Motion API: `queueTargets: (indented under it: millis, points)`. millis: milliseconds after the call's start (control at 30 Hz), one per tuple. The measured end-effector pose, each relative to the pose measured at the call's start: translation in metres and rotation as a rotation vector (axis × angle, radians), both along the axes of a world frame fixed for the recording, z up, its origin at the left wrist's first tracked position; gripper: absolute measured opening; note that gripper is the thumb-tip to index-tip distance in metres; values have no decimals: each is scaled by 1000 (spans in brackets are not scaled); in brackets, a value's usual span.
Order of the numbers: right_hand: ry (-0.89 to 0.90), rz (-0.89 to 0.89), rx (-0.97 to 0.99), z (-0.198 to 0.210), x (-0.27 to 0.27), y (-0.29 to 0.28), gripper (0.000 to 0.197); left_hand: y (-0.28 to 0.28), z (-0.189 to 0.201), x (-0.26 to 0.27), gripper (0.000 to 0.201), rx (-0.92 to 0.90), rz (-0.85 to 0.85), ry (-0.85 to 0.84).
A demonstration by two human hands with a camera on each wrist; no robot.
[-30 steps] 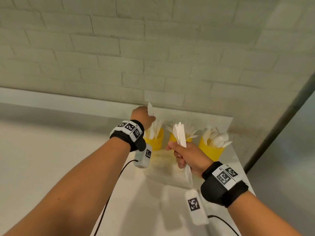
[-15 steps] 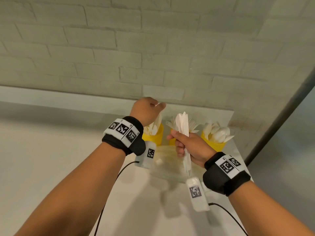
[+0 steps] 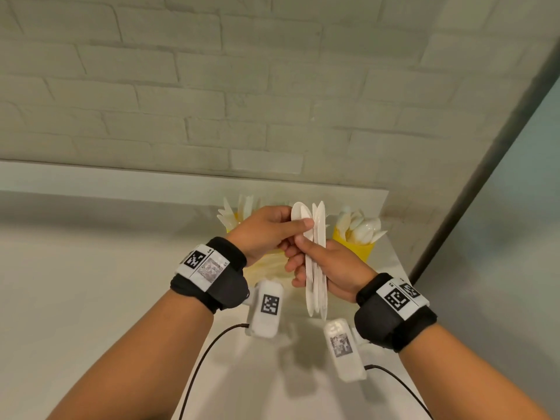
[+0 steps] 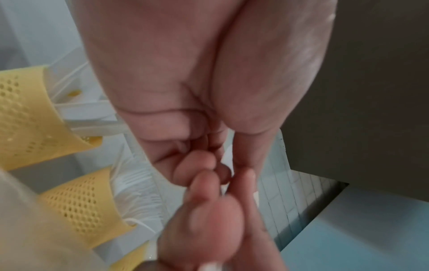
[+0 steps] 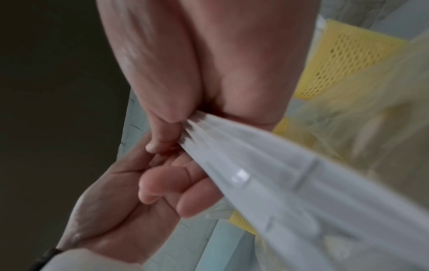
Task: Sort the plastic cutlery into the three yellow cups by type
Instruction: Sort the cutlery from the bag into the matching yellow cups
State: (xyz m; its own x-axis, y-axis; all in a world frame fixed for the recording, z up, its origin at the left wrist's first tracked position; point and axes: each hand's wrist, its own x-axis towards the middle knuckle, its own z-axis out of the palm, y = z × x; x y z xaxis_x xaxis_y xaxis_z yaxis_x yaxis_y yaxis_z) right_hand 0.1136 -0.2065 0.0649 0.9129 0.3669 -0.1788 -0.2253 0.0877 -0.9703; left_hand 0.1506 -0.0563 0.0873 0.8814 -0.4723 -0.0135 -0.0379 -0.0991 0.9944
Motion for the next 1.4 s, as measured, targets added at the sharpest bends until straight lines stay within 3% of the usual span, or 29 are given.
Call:
queueTargets:
  millis: [167,300,467,633,700,800,933,1100,1300,1400]
  points:
    - [13,-86,45,3,-4,-15,36,-13,-4,2,11,-106,163,2]
    - [-11,-140,27,-4,-7,-26,36,-27,-7,6,20,-83,195,-22]
    - [-118,-527,-124,-8,-8,-52,35,-48,10,20,12,-124,314,-80]
    - [-118,-805,-161,-12,-14,-89,34,-95,32,43,16,52,268,-316]
    - [-115,-864,-282,-13,-19,-103,41,-118,32,55,21,147,279,-416]
    - [-113,-890,-414,-15,-26,-122,45,-145,22,72,15,418,270,-561]
    - [-196,-882,-471,-15,-36,-141,42,-162,-9,81,20,706,230,-577]
    - [-236,-898,-540,-11,-45,-157,31,-170,-24,77,29,838,168,-460]
    - [-249,-877,-506,-10,-39,-165,34,-164,-8,66,64,998,43,-354]
    - [-289,-817,-483,3,-33,-157,31,-152,5,49,63,1020,67,-355]
